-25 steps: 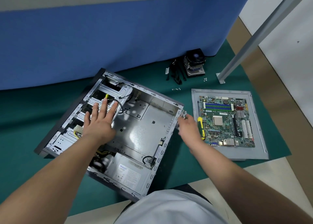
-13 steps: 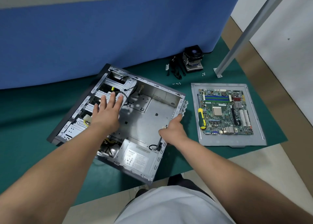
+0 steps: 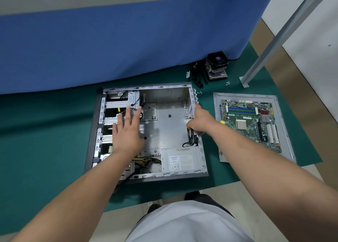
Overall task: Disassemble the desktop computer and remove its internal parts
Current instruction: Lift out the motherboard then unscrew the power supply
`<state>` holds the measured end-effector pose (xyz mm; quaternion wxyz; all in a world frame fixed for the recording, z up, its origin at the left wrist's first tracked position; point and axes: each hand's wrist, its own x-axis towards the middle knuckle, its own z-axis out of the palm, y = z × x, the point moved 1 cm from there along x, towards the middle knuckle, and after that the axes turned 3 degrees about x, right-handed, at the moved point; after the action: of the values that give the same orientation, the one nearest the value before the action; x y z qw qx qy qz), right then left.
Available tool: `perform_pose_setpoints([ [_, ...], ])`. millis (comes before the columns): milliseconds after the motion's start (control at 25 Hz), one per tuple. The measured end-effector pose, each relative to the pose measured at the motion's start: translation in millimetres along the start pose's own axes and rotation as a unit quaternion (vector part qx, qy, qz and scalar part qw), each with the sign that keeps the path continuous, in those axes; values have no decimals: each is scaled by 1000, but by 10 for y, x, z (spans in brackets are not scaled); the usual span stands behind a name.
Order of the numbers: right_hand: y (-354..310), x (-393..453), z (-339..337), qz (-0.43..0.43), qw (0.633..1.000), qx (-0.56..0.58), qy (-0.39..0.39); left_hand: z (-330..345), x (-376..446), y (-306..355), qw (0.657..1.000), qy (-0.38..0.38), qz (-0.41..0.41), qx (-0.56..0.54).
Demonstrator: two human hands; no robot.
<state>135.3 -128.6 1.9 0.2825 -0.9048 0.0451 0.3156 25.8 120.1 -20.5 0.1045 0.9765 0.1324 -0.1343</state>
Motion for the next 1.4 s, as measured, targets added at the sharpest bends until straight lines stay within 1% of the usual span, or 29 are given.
perform_pose_setpoints([
  [120, 82, 20, -12, -27, 999, 18, -12, 5, 47, -7, 999, -33, -2, 1],
  [240, 256, -68, -105, -67, 994, 68, -49, 21, 56, -20, 999, -38, -2, 4],
  [320, 378, -169, -192, -95, 992, 73, -32, 28, 47, 4, 999, -32, 1, -3],
  [400, 455, -296, -252, -150, 986, 59, 31, 34, 11, 78, 1000, 1, 23, -8],
  [440, 484, -360, -261, -180, 981, 46, 53, 44, -21, 148, 998, 30, 50, -18],
  [480, 511, -419, -258, -210, 976, 29, 55, 53, -60, 237, 994, 56, 85, -39],
  [520, 528, -474, -250, -234, 972, 5, 38, 73, -101, 341, 988, 68, 123, -69],
  [560, 542, -519, -238, -250, 968, -28, 12, 106, -148, 454, 980, 57, 155, -107],
  [600, 554, -554, -221, -261, 963, -66, -12, 146, -193, 571, 972, 26, 179, -147],
  [680, 578, -590, -193, -274, 954, -121, -29, 231, -263, 770, 956, -64, 199, -207],
  [760, 585, -615, -161, -287, 946, -151, -19, 296, -290, 892, 945, -125, 180, -243],
  [880, 520, -675, -93, -306, 927, -214, 28, 330, -299, 939, 946, -158, 158, -236],
  [960, 460, -714, -17, -305, 920, -239, 53, 318, -302, 914, 935, -178, 162, -261],
  [1000, 407, -733, 31, -292, 926, -230, 59, 305, -298, 900, 928, -187, 164, -278],
  [1080, 262, -742, 141, -248, 952, -168, 56, 279, -280, 878, 922, -190, 162, -296],
  [1120, 189, -726, 198, -230, 963, -129, 48, 273, -265, 871, 925, -181, 155, -296],
  [1200, 85, -700, 271, -215, 973, -71, 40, 285, -208, 839, 936, -149, 121, -296],
  [1240, 73, -695, 277, -218, 973, -48, 55, 293, -170, 810, 941, -135, 97, -293],
  [1320, 155, -666, 226, -207, 968, -21, 138, 320, -104, 735, 946, -126, 56, -293],
  [1360, 234, -631, 183, -176, 970, -23, 167, 335, -79, 701, 943, -127, 37, -304],
  [1400, 313, -589, 145, -125, 979, -27, 158, 349, -66, 670, 939, -127, 20, -320],
])
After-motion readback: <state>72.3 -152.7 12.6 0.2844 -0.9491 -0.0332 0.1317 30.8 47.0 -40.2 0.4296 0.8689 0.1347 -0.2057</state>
